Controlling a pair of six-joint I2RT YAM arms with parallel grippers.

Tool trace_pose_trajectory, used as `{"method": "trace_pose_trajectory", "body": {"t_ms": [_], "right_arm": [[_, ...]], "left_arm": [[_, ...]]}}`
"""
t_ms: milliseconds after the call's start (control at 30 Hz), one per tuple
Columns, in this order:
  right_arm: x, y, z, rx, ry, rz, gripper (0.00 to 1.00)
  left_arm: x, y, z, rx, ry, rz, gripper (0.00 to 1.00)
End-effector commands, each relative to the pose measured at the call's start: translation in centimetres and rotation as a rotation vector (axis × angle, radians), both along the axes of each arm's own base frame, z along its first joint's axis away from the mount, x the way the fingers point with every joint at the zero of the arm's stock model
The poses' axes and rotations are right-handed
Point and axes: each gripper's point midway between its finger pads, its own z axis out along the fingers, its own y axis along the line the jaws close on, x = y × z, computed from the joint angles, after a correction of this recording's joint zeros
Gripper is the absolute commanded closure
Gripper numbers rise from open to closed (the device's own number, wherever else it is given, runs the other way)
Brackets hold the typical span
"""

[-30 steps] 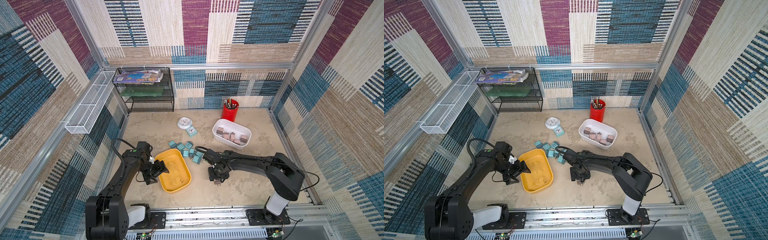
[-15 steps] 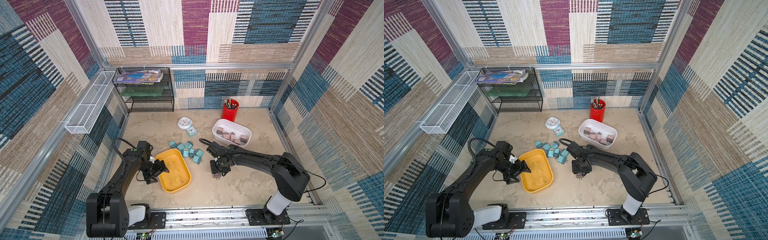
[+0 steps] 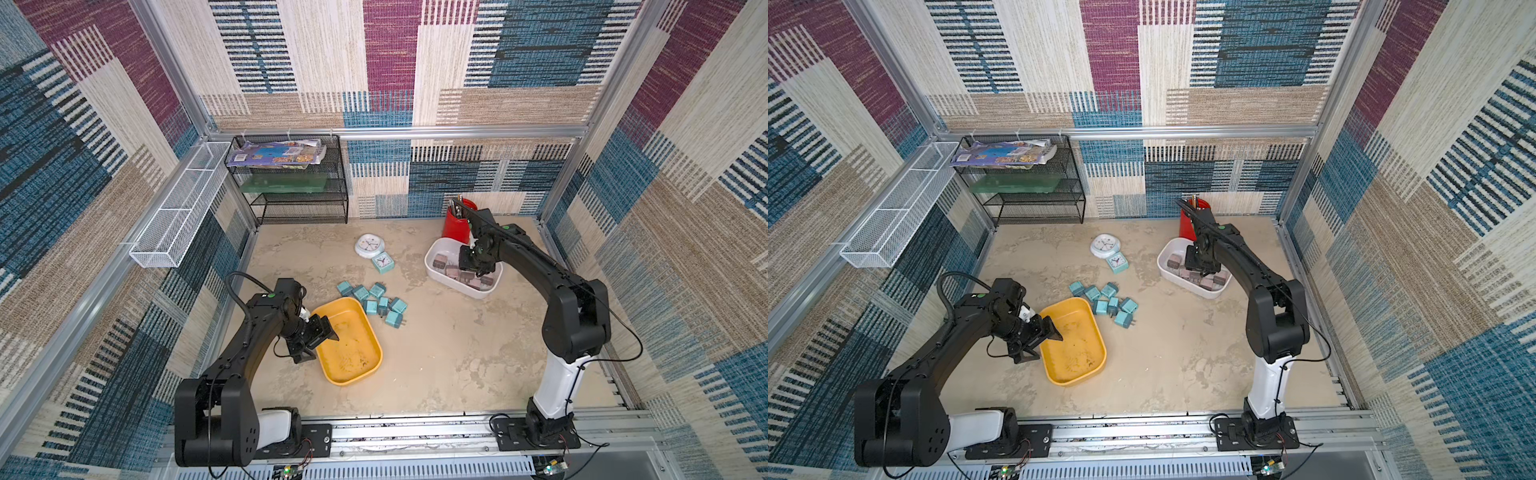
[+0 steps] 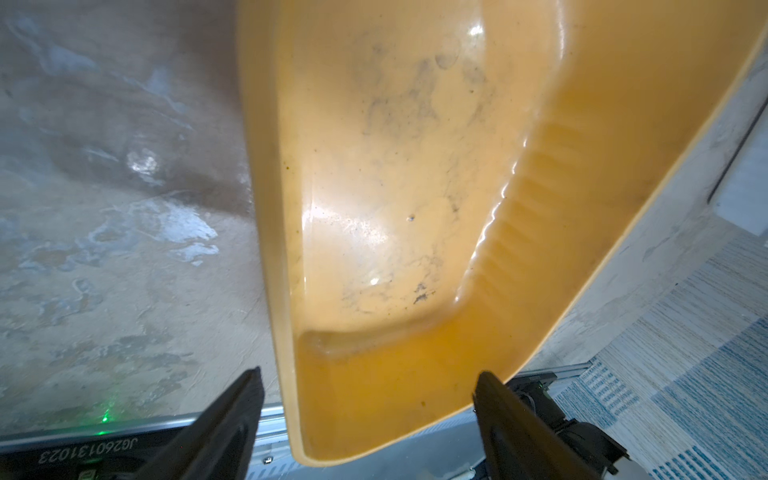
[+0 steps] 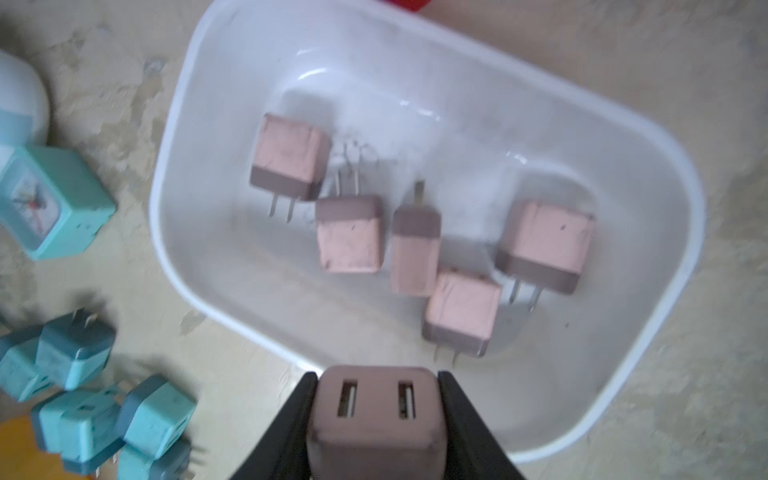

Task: Place the plugs by color into the storage box
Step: Pick up the plug from the center of the board, then place the plug in the storage box.

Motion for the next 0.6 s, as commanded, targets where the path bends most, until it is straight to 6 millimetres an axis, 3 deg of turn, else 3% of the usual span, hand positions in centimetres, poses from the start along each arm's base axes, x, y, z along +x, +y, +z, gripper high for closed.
{"method": "trace_pose_trajectory", "body": {"t_ms": [0,200,567], "right_arm": [[1.9,-1.9,-1.3,-0.037,0.020,0.018,0.58],[4.2,-3.7,-4.0,-0.092,0.053,0.019,0.58],[4.1,-3.1,-7.3,-0.127,0.097,0.031,0.51]], "left_arm": [[0.1,-0.2,0.4,-0.012,0.001,0.009,0.17],[-0.2,0.1,0.7,0.003,0.002,0.010,0.17],[-0.9,0.4,0.1,0.021,0.038,0.030,0.18]]}}
